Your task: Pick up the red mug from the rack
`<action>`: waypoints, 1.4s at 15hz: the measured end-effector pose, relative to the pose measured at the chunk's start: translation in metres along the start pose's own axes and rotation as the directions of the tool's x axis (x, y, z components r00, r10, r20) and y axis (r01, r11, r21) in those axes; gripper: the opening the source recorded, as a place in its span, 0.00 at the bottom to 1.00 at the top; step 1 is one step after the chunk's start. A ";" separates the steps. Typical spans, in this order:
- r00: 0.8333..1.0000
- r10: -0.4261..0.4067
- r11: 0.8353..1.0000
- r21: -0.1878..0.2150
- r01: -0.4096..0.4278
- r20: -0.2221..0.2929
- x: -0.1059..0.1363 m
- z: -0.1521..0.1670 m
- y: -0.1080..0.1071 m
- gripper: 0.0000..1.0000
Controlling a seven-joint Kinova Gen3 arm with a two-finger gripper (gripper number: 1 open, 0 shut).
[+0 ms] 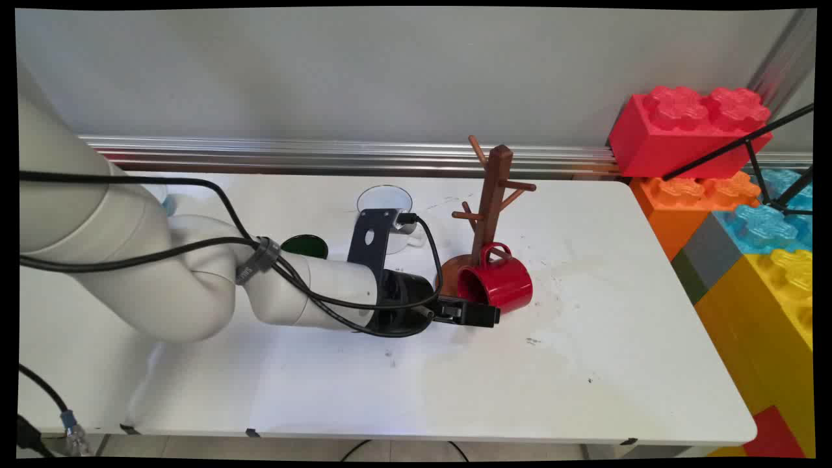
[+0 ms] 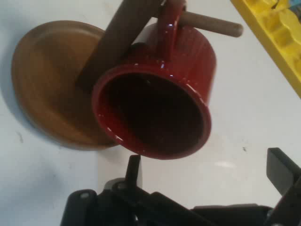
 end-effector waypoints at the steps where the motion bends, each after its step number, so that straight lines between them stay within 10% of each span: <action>1: 1.000 -0.001 1.000 0.005 0.001 -0.001 0.000 0.001 -0.001 1.00; 21: 0.998 -0.028 0.999 -0.023 0.027 -0.055 0.009 0.039 0.000 1.00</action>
